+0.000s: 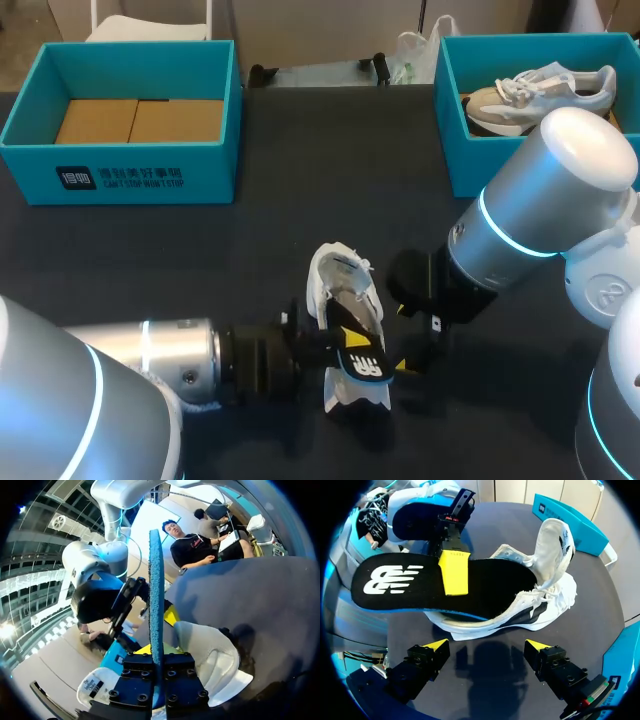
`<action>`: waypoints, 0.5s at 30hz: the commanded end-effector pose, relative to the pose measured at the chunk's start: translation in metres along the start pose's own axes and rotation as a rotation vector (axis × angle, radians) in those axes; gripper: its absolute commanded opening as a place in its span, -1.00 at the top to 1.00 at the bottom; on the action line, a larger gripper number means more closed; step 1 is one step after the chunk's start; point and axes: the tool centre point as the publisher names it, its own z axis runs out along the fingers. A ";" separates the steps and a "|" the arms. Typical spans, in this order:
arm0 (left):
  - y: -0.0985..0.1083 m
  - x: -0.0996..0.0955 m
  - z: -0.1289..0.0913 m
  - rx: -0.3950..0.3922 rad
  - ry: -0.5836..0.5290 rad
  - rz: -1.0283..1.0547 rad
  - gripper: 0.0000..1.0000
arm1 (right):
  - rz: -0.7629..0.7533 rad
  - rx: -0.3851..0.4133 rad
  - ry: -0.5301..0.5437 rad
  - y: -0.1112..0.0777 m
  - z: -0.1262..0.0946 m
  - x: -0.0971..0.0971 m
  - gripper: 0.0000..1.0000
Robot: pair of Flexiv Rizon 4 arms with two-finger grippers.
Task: Take the shoe out of the shoebox, open the shoe tongue, remove and reinsert the insole, then place the shoe into the shoebox
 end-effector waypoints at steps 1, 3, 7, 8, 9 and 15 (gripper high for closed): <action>0.011 0.004 0.009 -0.037 0.002 0.001 1.00 | 0.001 0.001 -0.004 0.000 0.001 0.001 -1.00; 0.016 0.005 0.009 -0.050 0.004 -0.005 1.00 | 0.001 0.001 -0.004 0.000 0.001 0.001 -1.00; 0.024 0.006 0.010 -0.073 0.006 -0.016 1.00 | 0.001 0.001 -0.004 0.000 0.001 0.001 -1.00; 0.025 0.006 0.010 -0.078 0.006 -0.018 1.00 | 0.001 0.001 -0.004 0.000 0.001 0.001 -1.00; 0.028 0.006 0.009 -0.087 0.005 -0.020 1.00 | 0.001 0.001 -0.004 0.000 0.001 0.001 -1.00; 0.039 0.004 0.008 -0.119 0.003 -0.042 1.00 | 0.001 0.001 -0.004 0.000 0.001 0.001 -1.00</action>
